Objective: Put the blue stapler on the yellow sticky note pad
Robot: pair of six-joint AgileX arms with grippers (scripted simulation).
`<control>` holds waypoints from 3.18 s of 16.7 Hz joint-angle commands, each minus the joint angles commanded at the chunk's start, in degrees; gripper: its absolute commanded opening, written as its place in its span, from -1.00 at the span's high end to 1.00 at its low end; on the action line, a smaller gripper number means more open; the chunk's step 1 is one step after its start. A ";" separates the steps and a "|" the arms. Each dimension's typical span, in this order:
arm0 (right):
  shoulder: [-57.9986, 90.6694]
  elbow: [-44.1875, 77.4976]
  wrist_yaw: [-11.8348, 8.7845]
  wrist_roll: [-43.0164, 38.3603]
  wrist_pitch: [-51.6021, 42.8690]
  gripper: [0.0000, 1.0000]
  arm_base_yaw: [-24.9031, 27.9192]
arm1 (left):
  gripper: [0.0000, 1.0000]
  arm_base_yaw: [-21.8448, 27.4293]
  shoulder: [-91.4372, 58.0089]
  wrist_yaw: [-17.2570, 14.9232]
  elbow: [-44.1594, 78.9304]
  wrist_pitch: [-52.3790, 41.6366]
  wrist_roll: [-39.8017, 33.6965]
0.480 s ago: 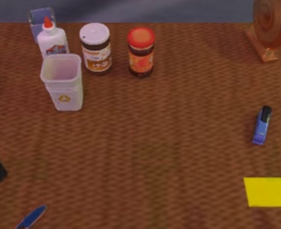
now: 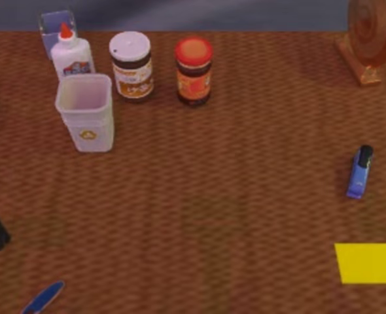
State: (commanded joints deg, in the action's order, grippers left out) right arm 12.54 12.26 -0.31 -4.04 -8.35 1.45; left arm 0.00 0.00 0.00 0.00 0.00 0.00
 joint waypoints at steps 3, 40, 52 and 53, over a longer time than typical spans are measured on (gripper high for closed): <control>14.26 12.33 0.07 -3.75 -8.44 -1.00 1.09 | -1.00 0.00 0.00 0.00 0.00 0.00 0.00; 113.67 72.64 0.32 -26.42 -40.22 -1.00 8.19 | -1.00 0.00 0.00 0.00 0.00 0.00 0.00; 113.67 72.64 0.32 -26.42 -40.22 0.36 8.19 | -1.00 0.00 0.00 0.00 0.00 0.00 0.00; 113.67 72.64 0.32 -26.42 -40.22 0.51 8.19 | -1.00 0.00 0.00 0.00 0.00 0.00 0.00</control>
State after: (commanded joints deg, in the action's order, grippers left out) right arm 126.22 84.89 0.01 -30.46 -48.58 9.64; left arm 0.00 0.00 0.00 0.00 0.00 0.00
